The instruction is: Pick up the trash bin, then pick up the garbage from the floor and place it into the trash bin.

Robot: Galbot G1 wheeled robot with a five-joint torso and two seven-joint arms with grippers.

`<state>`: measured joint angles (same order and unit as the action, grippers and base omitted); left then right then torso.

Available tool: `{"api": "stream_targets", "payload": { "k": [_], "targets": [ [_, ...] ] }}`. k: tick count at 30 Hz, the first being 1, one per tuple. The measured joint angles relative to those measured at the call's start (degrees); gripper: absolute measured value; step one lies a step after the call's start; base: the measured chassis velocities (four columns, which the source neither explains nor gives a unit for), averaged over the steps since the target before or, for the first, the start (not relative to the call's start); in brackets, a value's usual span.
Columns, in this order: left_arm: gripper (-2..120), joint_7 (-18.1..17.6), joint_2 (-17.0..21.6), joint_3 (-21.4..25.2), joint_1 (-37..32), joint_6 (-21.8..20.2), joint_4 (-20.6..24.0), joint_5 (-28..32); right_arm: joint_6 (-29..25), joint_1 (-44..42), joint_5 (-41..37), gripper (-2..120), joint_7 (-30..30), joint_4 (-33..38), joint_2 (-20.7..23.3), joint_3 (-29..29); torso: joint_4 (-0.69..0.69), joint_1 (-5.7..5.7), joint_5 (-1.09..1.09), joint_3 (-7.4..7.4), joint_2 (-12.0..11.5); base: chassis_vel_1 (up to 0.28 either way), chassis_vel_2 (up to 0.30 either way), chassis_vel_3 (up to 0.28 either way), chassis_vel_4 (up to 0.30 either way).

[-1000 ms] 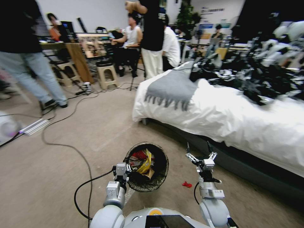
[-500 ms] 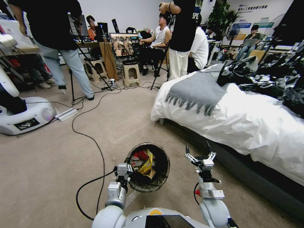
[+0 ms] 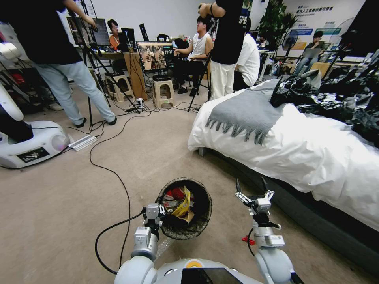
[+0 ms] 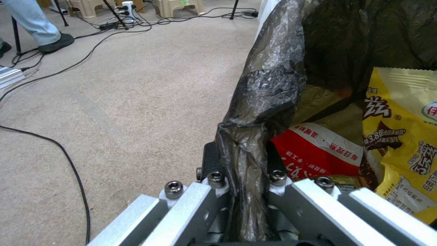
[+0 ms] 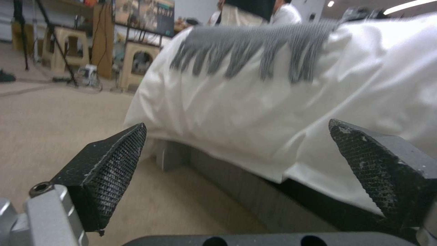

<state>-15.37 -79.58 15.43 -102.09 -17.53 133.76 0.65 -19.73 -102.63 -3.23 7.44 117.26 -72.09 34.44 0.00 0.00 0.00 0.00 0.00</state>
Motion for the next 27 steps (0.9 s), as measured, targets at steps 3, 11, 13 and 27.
{"api": "stream_targets", "payload": {
  "k": [3,11,13,27],
  "targets": [
    [0,-0.02,0.17,-0.09,0.05,-0.07,-0.11,0.00,2.17,-1.07,-2.34,100,-2.56,-1.64,2.19,0.34,0.00,0.00,0.01,0.00,0.00,0.000,0.000,0.000,0.000],
    [0,-0.08,0.38,-0.09,0.73,-0.14,-0.53,0.02,8.05,-3.29,-5.14,100,-5.37,-5.10,9.04,-0.36,0.01,0.00,0.00,0.00,0.00,0.000,0.000,0.000,0.000],
    [0,-0.11,0.38,-0.20,0.93,-0.18,-0.63,0.02,8.91,-3.82,-5.24,100,-5.91,-6.26,10.75,-0.46,0.00,0.00,0.01,0.00,0.00,0.000,0.000,0.000,0.000],
    [0,-0.16,0.48,-0.55,1.20,-0.59,-0.75,-0.04,5.46,-3.47,-2.22,100,-18.57,-21.03,16.83,-0.82,0.01,0.00,0.00,0.00,0.00,0.000,0.000,0.000,0.000]
  ]
}}
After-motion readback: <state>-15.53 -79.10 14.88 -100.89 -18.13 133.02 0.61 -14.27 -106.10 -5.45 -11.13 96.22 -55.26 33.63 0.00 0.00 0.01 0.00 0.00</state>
